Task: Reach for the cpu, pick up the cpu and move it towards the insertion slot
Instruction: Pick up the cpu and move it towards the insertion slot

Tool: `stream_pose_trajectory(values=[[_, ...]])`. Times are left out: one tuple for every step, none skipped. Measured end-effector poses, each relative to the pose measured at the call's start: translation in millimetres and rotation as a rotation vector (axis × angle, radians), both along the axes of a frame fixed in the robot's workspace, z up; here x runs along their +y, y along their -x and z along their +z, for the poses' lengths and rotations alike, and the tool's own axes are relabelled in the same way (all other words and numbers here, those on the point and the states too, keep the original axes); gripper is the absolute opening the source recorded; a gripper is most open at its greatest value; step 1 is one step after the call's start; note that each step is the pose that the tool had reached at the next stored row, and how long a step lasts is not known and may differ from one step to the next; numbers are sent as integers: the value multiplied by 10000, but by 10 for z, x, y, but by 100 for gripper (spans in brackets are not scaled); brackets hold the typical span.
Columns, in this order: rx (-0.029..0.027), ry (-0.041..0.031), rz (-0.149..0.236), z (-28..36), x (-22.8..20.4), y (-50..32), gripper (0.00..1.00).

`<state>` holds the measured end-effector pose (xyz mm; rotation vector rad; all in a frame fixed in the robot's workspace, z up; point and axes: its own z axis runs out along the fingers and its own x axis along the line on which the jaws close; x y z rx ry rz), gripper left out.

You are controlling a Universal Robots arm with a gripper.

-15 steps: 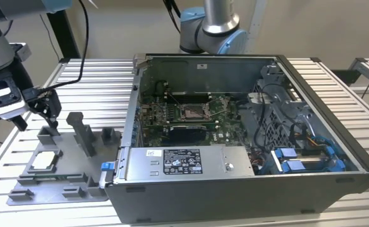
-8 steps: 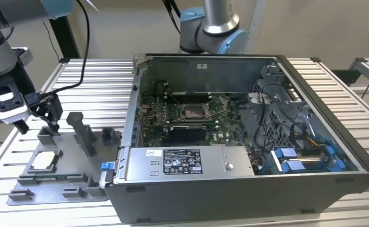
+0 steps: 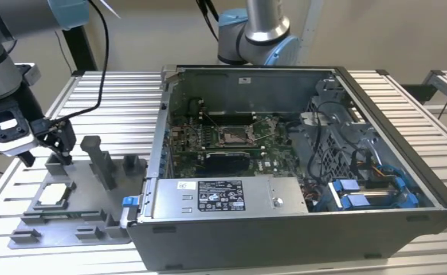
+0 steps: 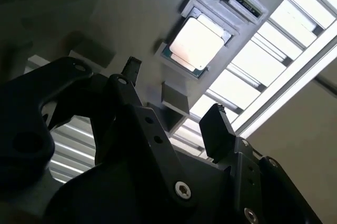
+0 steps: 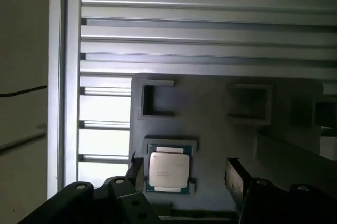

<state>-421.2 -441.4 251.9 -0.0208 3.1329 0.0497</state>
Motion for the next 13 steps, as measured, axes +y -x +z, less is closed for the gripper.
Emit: stream_pose_trajectory(values=[[-1, -1, -5, -15, -6, 3, 100], [0, 0, -8, -26, -12, 4, 100], [1, 1, -10, -38, -22, 6, 100], [1, 2, -13, -50, -30, 7, 100], [0, 1, -17, -65, -34, 8, 100], [1, 2, -21, -80, -37, 11, 100], [2, 4, -22, -93, -42, 13, 100], [3, 5, -22, -106, -47, 13, 100], [3, 5, -24, -120, -52, 15, 100], [2, 5, -26, -132, -56, 17, 100], [1, 5, -28, -146, -60, 20, 100], [2, 7, -28, -158, -64, 23, 100], [5, 9, -27, -167, -71, 25, 100]])
